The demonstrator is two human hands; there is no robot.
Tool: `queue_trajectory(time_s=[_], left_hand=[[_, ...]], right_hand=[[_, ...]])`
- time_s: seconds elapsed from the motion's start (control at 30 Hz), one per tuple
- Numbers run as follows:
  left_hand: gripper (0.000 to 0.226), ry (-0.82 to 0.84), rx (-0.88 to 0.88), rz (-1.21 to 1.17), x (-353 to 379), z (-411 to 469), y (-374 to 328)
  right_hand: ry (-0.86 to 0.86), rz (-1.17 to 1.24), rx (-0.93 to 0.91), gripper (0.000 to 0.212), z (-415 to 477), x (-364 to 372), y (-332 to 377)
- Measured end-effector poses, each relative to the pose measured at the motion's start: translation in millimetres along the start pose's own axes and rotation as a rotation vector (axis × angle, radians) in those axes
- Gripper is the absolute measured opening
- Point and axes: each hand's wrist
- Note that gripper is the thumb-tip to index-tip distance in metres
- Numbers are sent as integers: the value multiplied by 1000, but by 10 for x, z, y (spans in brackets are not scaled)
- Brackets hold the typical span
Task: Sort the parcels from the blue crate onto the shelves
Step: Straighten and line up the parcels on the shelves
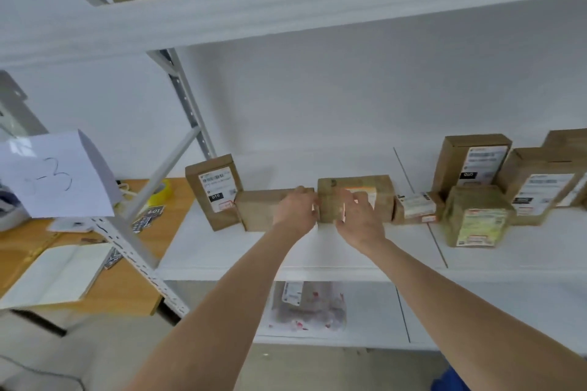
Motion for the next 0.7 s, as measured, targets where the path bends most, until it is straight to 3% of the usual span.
queue_trajectory(time_s=[0.1,0.3,0.53,0.7], left_hand=[[26,-68,23,102,-59,74,220],[43,-152,-37,249,-282,226,688],[69,-142,-170,338,-733,637,1315],[86,-45,-189,368,-867,897,1706]], right_hand=[[-20,-11,-59,70,183,99,158],[25,-170,-187,72,424,396,456],[44,-250,-247,66,683,726,835],[93,-352,-218,76,858,922,1062]])
Point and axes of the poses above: each hand's wrist, its own z-axis towards the middle knuckle, its own x-axis out of the palm, y = z × x
